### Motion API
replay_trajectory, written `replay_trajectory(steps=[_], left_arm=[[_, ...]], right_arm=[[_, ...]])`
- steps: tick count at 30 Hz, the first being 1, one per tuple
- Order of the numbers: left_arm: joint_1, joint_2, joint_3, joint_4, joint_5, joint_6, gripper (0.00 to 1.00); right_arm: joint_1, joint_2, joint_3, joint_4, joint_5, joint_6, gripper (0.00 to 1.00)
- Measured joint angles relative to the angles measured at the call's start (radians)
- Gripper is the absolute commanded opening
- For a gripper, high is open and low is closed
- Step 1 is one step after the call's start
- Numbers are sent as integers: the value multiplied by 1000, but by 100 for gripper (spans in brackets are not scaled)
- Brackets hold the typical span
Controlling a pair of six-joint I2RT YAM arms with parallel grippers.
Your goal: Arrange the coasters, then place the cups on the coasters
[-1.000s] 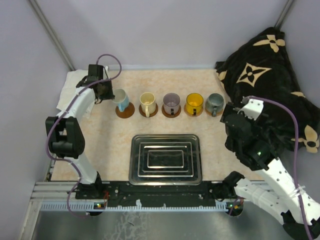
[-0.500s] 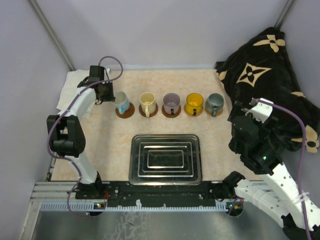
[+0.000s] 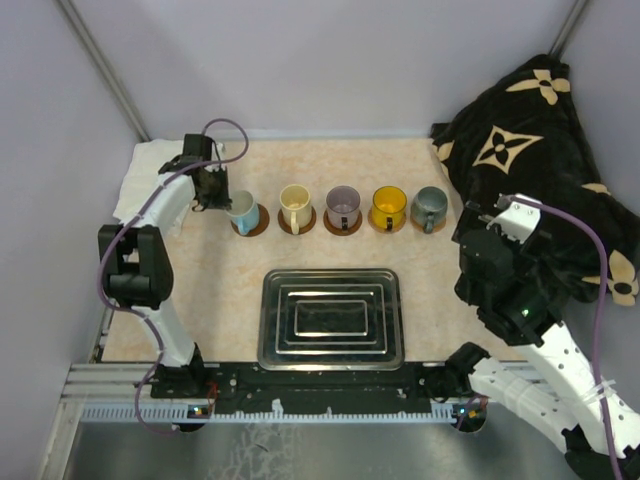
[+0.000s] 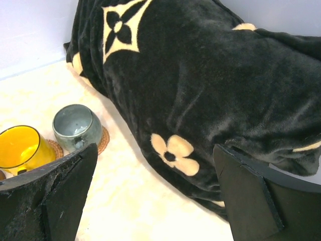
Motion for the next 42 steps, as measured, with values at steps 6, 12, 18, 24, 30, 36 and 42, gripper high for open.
replay_trajectory(steps=[6, 12, 18, 24, 30, 36, 42], left_arm=[[-10, 28, 38, -11, -5, 3, 4], [-15, 40, 57, -24, -14, 3, 17], [-17, 49, 77, -31, -16, 0, 31], [-18, 49, 93, -31, -23, -1, 40], [-18, 49, 97, -31, -37, -4, 76], [-18, 24, 97, -29, -63, -9, 89], [-18, -82, 96, -1, -111, -19, 100]], right_arm=[[0, 1, 0, -2, -18, 19, 99], [0, 2, 0, -6, -35, 35, 99], [0, 10, 0, -8, -48, 39, 99], [0, 14, -1, -8, -58, 46, 99], [0, 21, -2, -9, -72, 57, 99], [0, 28, -2, -6, -76, 51, 99], [-1, 50, -3, 21, -76, 26, 99]])
